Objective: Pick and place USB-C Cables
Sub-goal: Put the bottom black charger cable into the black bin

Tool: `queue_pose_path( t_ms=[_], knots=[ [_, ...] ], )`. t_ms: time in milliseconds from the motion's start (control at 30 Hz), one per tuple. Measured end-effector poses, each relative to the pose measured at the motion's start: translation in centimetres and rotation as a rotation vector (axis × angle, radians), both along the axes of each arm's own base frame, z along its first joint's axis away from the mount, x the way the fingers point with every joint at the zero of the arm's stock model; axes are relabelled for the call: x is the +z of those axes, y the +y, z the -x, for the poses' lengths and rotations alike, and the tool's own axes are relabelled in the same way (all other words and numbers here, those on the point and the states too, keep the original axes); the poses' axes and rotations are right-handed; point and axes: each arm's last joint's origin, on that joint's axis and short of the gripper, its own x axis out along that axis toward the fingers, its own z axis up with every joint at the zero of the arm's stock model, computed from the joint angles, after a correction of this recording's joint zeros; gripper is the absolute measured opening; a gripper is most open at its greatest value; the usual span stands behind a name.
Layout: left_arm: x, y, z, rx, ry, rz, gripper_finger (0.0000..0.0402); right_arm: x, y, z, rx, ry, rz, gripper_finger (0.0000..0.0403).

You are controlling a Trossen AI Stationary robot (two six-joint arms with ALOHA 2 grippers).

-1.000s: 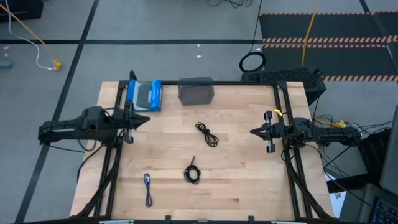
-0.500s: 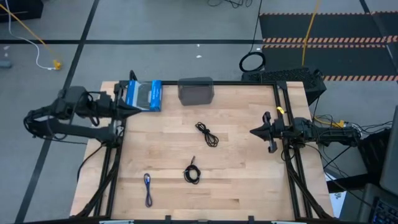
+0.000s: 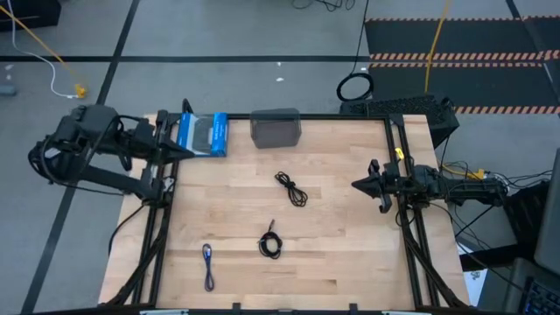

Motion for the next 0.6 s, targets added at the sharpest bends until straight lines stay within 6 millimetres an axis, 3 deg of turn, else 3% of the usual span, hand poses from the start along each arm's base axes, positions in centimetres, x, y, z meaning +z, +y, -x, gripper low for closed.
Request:
queue_pose_path(
  t_ms=[200, 333, 600],
  knots=[
    [0.0, -0.4, -0.7, -0.027, -0.002, -0.025, 0.0005, 0.3, 0.0, 0.0, -0.006, 0.048, 0.014, 0.0000],
    [0.5, -0.5, -1.0, -0.028, -0.053, -0.051, 0.0005, 5.4, 0.0, 0.8, -0.022, 0.010, 0.103, 0.0000],
    [0.8, -0.5, -1.1, -0.038, -0.096, -0.092, 0.0005, 15.1, -0.2, 1.2, -0.070, 0.100, 0.237, 0.0000]
  ],
)
